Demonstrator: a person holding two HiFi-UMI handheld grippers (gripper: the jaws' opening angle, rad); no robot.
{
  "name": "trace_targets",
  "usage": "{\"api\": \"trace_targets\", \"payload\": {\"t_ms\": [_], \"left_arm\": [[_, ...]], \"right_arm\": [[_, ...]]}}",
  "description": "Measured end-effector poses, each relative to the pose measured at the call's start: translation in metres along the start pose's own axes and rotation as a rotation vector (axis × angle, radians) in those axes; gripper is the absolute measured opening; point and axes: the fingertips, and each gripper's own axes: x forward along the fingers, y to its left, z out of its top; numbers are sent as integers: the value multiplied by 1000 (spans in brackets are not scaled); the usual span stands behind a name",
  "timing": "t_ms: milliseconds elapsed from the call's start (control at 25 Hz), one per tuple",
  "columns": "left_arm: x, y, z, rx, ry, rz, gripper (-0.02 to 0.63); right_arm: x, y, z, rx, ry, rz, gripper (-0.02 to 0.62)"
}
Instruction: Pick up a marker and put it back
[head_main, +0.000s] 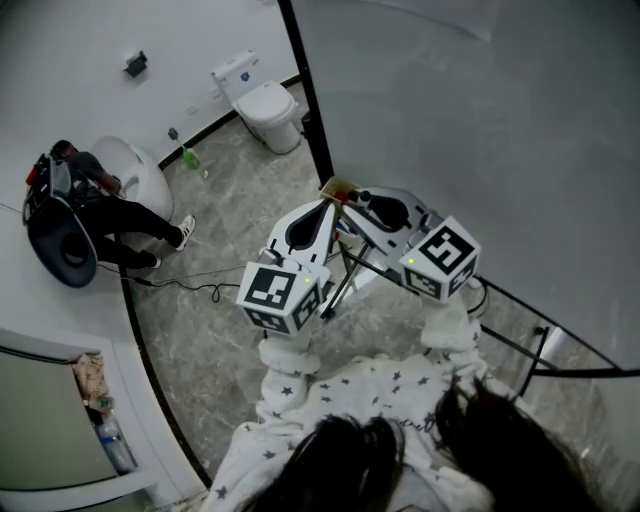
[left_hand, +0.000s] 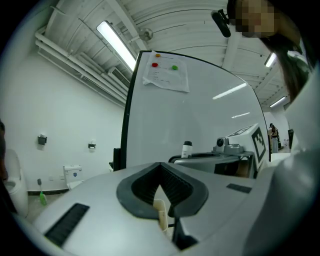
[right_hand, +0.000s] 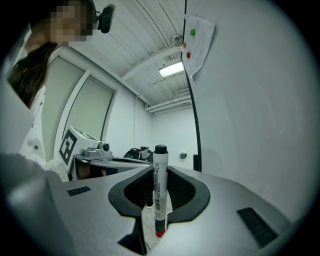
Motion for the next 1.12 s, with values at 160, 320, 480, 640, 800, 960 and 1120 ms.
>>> {"api": "trace_targets", "payload": {"t_ms": [160,320,480,640,800,960,1120], "left_arm": [[-4,0,2,-12,-18,-3,2],[-5,0,1,-10,-33,-14,2],[-4,0,-2,-10,-24,-12,2],[-6,1,-1,-19,-19,-2,2],[-5,1,-2,-20,-19,-1,2],[-9,1,-5,-22,-9,13,2],[-15,1,-6,-18,-5,23,2]], "right_arm": [[0,4,4,-5,0,4,74],[1,4,5,-9,-1,2,74],[1,1,5,-11,-5,-7,74],[0,0,7,-15,-8,-17,74],[1,-6,9,-26,-22,-34,74],[3,-10,5,-43,-27,-61,74],[6,-12,-7,-58,-26,-82,74]]}}
